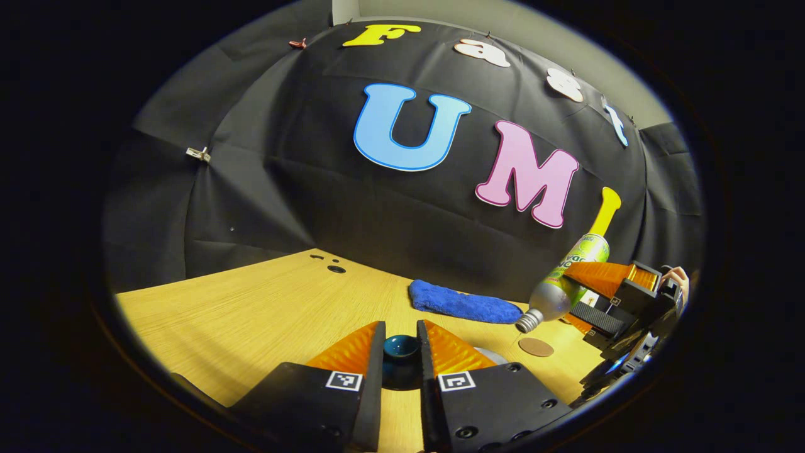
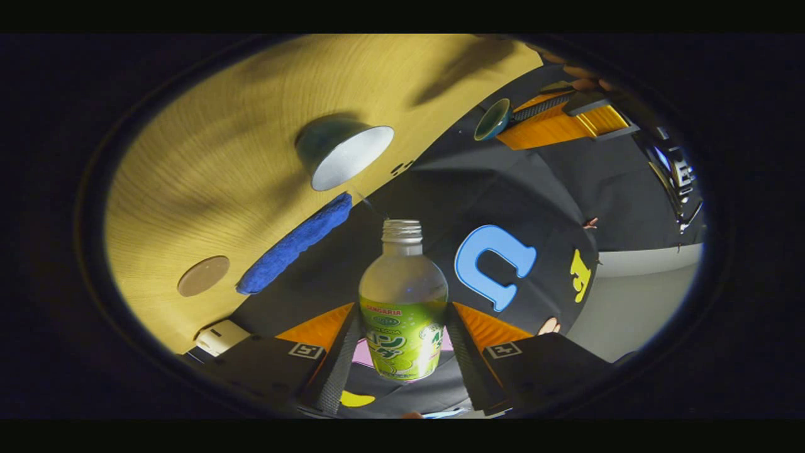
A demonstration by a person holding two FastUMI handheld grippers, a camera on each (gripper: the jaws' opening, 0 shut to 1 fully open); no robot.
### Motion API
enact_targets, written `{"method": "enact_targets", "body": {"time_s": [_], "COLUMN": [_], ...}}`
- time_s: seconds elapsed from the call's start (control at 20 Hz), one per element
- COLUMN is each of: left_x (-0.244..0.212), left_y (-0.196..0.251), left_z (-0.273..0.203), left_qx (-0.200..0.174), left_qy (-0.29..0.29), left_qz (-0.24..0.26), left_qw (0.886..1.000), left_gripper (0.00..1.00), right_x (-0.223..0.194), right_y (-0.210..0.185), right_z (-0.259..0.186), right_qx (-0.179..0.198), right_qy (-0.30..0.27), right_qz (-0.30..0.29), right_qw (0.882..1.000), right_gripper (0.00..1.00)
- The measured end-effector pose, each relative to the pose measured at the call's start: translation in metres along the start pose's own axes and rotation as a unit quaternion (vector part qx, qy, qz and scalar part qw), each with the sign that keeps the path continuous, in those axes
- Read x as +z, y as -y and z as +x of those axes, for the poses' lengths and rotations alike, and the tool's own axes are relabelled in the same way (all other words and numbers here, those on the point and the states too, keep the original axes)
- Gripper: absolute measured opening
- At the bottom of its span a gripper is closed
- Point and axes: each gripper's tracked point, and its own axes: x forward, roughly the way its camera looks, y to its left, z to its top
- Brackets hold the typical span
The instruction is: Open the teacup lid with one hand, grasp the water bottle and pour water into the teacup with the other hand; after pouring, place the water bottle on the coaster and then close the teacup lid.
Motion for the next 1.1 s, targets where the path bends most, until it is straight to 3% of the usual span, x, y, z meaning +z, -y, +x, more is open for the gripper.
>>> {"method": "enact_targets", "body": {"time_s": [0.15, 0.3, 0.45, 0.55, 0.65, 0.8, 0.85, 0.9, 0.95, 1.0, 1.05, 1.1], "left_x": [0.001, 0.002, 0.003, 0.004, 0.005, 0.005, 0.005, 0.005, 0.004, 0.004, 0.003, 0.004], "left_y": [0.0, -0.005, -0.008, -0.01, -0.012, -0.012, -0.011, -0.01, -0.009, -0.008, -0.008, -0.008], "left_z": [-0.002, -0.001, -0.003, -0.002, -0.003, -0.004, -0.004, -0.004, -0.004, -0.003, -0.003, -0.003], "left_qx": [0.003, 0.008, 0.011, 0.013, 0.016, 0.017, 0.017, 0.015, 0.015, 0.014, 0.013, 0.013], "left_qy": [0.001, 0.003, 0.005, 0.005, 0.006, 0.007, 0.007, 0.006, 0.006, 0.005, 0.004, 0.003], "left_qz": [0.001, -0.002, -0.009, -0.007, -0.005, -0.005, -0.005, -0.005, -0.005, -0.005, -0.005, -0.004], "left_qw": [1.0, 1.0, 1.0, 1.0, 1.0, 1.0, 1.0, 1.0, 1.0, 1.0, 1.0, 1.0], "left_gripper": [0.3, 0.3, 0.3, 0.3, 0.29, 0.3, 0.3, 0.3, 0.3, 0.3, 0.3, 0.3], "right_x": [0.006, 0.015, 0.021, 0.024, 0.032, 0.034, 0.029, 0.02, 0.01, -0.004, -0.019, -0.034], "right_y": [-0.02, -0.041, -0.056, -0.065, -0.07, -0.056, -0.049, -0.042, -0.035, -0.029, -0.021, -0.018], "right_z": [-0.003, -0.01, -0.017, -0.021, -0.027, -0.027, -0.03, -0.035, -0.036, -0.036, -0.04, -0.043], "right_qx": [0.04, 0.082, 0.107, 0.127, 0.146, 0.146, 0.143, 0.137, 0.128, 0.11, 0.092, 0.076], "right_qy": [0.002, -0.001, -0.014, -0.024, -0.022, -0.011, -0.005, 0.001, 0.004, 0.005, 0.006, 0.006], "right_qz": [0.057, 0.168, 0.295, 0.392, 0.51, 0.664, 0.711, 0.763, 0.801, 0.845, 0.877, 0.9], "right_qw": [0.998, 0.982, 0.949, 0.911, 0.848, 0.733, 0.688, 0.632, 0.584, 0.524, 0.471, 0.429], "right_gripper": [0.78, 0.78, 0.78, 0.78, 0.78, 0.78, 0.78, 0.78, 0.78, 0.78, 0.78, 0.78]}}
